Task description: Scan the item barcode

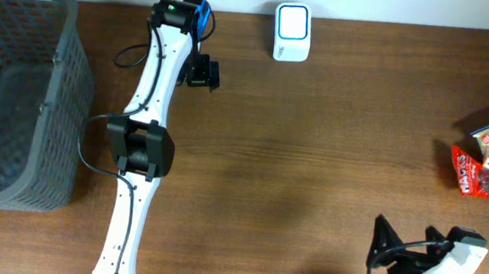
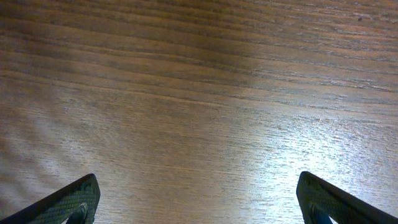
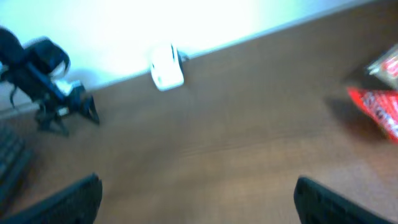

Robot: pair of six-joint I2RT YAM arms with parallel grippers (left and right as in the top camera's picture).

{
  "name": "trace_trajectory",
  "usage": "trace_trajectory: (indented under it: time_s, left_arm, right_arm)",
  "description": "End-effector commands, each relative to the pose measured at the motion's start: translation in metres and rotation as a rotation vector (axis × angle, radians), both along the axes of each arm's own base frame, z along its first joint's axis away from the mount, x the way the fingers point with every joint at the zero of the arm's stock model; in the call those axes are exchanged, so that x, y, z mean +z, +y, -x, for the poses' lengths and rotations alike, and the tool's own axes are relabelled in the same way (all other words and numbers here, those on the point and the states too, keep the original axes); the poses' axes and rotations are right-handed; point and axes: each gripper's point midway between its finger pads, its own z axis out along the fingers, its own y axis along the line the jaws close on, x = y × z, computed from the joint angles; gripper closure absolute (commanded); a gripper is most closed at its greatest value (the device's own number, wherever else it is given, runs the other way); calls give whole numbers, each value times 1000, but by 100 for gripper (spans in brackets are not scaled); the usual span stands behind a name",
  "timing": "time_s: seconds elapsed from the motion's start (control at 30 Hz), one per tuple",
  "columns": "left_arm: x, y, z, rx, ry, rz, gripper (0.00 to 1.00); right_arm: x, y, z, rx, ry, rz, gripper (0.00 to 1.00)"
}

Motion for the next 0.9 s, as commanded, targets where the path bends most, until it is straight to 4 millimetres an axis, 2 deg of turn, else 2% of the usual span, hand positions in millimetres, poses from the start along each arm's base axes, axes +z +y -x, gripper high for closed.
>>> trace_trajectory:
  time_s: [0.0, 0.17, 0.27, 0.47, 0.6, 0.87]
  left_arm:
    - [8, 5, -4, 9, -26, -9, 1]
    - [8, 5, -4, 9, -26, -9, 1]
    - [8, 5, -4, 9, -26, -9, 1]
    - [8, 5, -4, 9, -26, -9, 1]
    - [8, 5, -4, 9, -26, -9, 1]
    - [8, 5, -4, 9, -26, -9, 1]
  right_arm:
    - [-18, 5, -17, 36, -101, 9, 2]
    - [-39, 4, -66, 35, -267, 32, 2]
    - [-54, 4, -81, 34, -348, 34, 2]
    - [-60, -11, -87, -58, -399, 47, 2]
    - [-95, -12, -87, -62, -259, 53, 2]
    - [-96, -13, -87, -64, -253, 69, 2]
